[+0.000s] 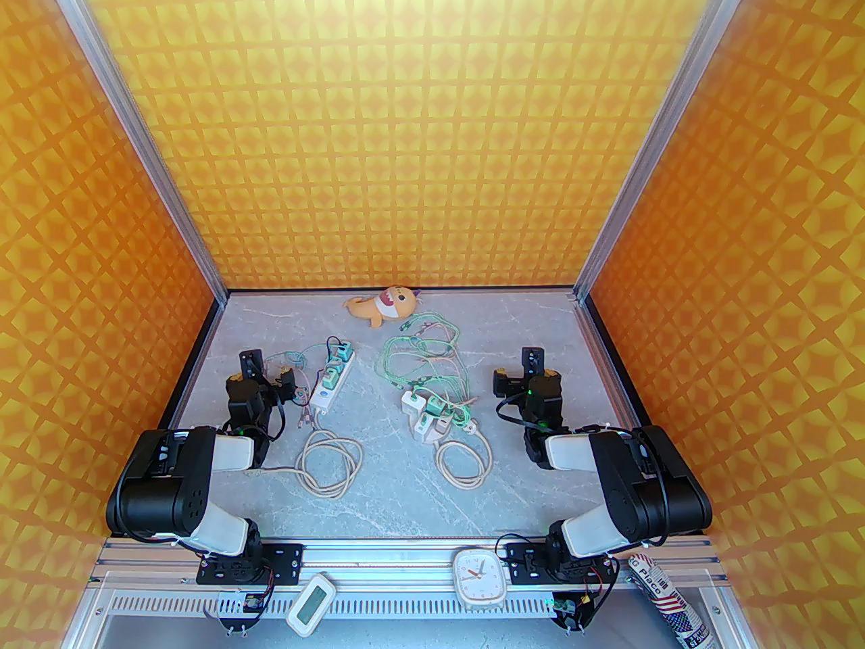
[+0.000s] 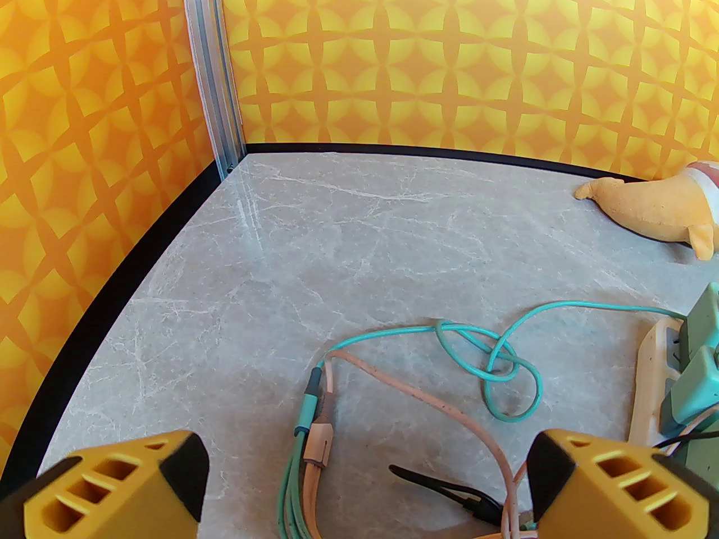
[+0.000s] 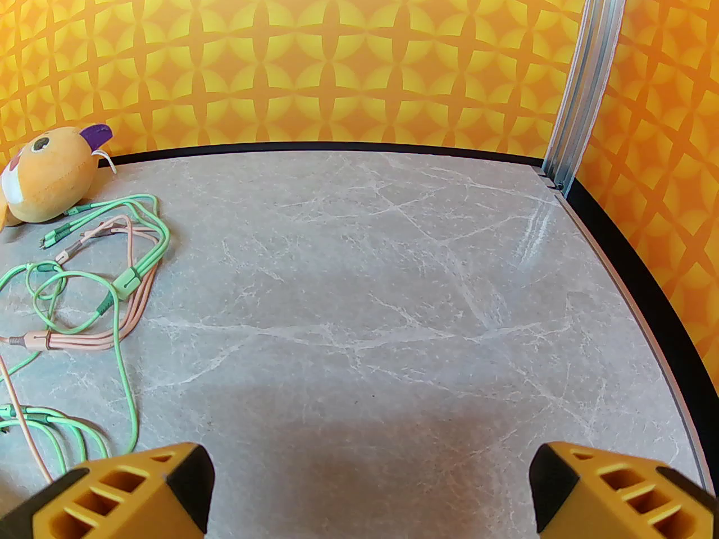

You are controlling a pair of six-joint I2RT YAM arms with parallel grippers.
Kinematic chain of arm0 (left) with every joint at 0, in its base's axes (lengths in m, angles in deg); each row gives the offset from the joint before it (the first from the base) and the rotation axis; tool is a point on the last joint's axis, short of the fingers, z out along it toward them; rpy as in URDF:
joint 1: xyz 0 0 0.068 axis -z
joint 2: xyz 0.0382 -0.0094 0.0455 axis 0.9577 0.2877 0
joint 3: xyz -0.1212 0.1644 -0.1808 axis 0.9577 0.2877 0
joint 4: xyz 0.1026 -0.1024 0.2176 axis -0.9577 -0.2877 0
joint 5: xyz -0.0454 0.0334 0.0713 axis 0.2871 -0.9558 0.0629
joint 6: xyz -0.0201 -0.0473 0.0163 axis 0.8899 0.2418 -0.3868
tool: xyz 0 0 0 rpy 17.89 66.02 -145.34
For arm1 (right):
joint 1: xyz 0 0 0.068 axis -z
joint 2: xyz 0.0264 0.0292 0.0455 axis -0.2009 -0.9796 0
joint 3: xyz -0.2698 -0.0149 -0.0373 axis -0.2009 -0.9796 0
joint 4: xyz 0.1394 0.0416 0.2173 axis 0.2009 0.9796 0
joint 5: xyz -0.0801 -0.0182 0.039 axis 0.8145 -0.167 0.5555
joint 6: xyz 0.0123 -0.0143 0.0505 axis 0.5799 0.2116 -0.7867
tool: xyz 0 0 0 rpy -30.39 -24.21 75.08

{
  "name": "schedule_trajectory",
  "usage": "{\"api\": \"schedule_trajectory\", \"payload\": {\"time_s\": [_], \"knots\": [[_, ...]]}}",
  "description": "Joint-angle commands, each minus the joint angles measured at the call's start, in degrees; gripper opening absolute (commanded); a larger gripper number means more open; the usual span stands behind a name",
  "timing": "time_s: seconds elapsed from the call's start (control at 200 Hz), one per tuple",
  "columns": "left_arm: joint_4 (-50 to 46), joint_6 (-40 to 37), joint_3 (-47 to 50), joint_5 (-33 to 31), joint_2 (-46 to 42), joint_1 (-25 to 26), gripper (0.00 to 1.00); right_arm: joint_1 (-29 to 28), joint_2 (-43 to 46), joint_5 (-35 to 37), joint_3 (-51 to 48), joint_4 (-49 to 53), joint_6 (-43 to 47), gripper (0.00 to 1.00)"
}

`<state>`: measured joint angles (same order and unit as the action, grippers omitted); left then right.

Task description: Pull the plug off the socket

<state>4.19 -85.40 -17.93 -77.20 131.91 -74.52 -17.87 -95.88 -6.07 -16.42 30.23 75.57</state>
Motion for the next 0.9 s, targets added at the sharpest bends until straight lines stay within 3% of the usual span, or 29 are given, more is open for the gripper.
{"api": "schedule_trajectory", "payload": {"time_s": [0.0,0.895], "knots": [[1.2,-1.2,-0.4,1.1,0.3,0.2,0.99,0.1,0.5,-1.0,0.9,-1.4,0.2,0.98],[0.5,-1.0,-0.7,1.2,0.3,0.1,0.99,0.1,0.4,-1.0,1.0,-1.3,0.2,0.98]]}}
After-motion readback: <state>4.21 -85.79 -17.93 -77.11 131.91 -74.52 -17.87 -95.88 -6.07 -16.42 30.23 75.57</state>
